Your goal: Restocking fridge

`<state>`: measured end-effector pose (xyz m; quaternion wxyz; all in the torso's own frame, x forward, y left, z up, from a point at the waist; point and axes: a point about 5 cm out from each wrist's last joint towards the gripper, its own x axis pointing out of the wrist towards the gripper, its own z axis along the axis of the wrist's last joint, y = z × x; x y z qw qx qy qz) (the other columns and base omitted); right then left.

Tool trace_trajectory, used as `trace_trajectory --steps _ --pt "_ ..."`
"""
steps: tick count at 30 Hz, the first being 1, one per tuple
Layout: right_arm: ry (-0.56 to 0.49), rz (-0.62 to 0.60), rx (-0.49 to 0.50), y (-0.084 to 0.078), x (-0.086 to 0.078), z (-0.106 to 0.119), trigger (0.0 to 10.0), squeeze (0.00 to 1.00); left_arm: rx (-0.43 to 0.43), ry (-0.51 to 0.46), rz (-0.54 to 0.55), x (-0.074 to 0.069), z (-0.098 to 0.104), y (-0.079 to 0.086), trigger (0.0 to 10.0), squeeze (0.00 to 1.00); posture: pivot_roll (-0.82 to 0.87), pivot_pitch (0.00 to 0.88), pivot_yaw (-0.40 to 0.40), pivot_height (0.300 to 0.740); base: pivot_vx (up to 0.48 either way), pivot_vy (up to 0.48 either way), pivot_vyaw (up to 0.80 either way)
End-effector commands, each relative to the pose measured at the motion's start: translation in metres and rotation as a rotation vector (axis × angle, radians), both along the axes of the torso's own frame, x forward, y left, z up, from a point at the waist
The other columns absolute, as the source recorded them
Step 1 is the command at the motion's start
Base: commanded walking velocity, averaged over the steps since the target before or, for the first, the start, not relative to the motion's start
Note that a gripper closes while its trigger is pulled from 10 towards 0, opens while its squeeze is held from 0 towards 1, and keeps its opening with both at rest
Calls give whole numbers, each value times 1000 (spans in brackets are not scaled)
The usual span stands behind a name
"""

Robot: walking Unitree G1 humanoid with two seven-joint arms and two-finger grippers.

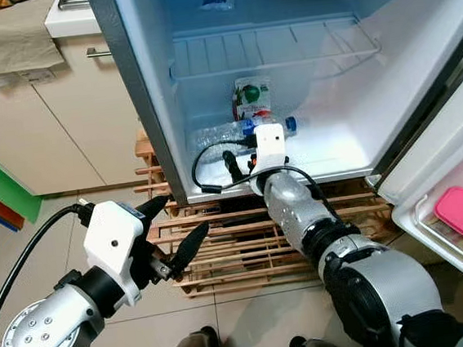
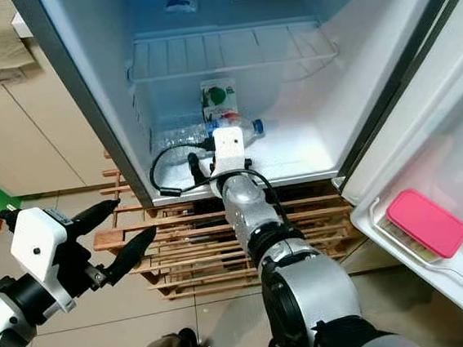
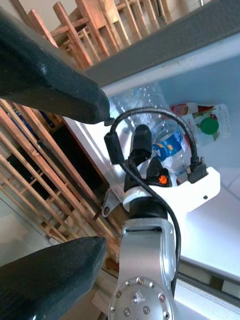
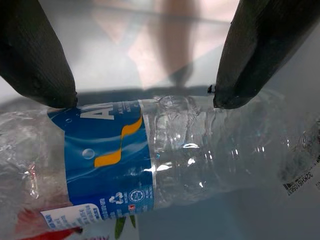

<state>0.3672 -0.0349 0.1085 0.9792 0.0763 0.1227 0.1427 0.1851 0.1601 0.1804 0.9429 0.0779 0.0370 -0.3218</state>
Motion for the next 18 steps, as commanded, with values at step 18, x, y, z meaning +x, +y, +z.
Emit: trace_trajectory --steps 18 --pt "-382 64 -43 -32 -55 -1 10000 0 -171 24 17 68 -25 -31 10000 0 -2 0 52 740 0 0 0"
